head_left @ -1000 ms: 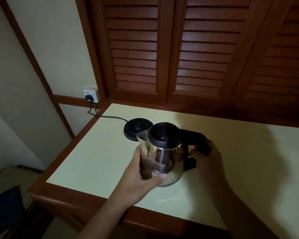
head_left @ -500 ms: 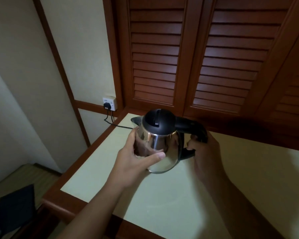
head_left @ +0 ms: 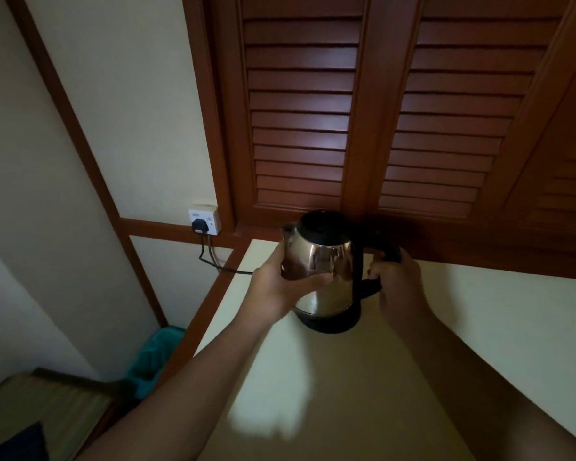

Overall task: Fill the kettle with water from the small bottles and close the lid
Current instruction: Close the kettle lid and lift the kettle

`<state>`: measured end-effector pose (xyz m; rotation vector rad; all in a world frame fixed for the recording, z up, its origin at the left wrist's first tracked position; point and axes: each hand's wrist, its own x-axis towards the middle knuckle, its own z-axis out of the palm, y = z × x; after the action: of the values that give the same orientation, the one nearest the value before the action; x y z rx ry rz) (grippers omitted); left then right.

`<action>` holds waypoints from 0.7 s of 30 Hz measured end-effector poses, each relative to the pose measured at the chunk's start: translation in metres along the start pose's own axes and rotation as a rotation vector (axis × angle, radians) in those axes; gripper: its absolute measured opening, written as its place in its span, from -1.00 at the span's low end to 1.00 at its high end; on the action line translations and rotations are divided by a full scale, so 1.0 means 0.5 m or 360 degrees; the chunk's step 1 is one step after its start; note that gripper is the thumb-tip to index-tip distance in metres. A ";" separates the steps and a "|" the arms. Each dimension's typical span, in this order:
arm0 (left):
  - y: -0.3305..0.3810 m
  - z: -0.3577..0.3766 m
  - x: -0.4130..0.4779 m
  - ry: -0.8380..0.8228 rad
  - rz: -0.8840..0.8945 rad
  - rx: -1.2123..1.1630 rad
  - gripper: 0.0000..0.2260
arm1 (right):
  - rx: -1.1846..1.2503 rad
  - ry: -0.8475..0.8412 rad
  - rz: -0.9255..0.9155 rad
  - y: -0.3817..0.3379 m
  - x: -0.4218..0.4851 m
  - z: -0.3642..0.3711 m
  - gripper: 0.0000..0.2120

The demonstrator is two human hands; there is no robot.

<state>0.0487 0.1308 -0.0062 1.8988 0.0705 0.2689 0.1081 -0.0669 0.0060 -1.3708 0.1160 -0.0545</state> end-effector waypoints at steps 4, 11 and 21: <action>-0.022 -0.006 0.022 0.0018 0.0080 0.0095 -0.57 | -0.0023 0.0004 -0.0069 -0.004 0.006 0.016 -0.58; -0.016 0.009 0.026 -0.0012 0.0128 -0.0011 -0.64 | 0.0036 -0.0003 -0.0147 -0.009 0.015 0.000 -0.59; -0.012 0.024 0.025 -0.0066 0.0161 -0.0005 -0.59 | 0.0029 0.0066 -0.0167 0.008 0.014 -0.033 -0.71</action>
<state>0.0642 0.1241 -0.0134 1.9069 -0.0538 0.2982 0.1129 -0.0828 -0.0012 -1.3569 0.0783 -0.1714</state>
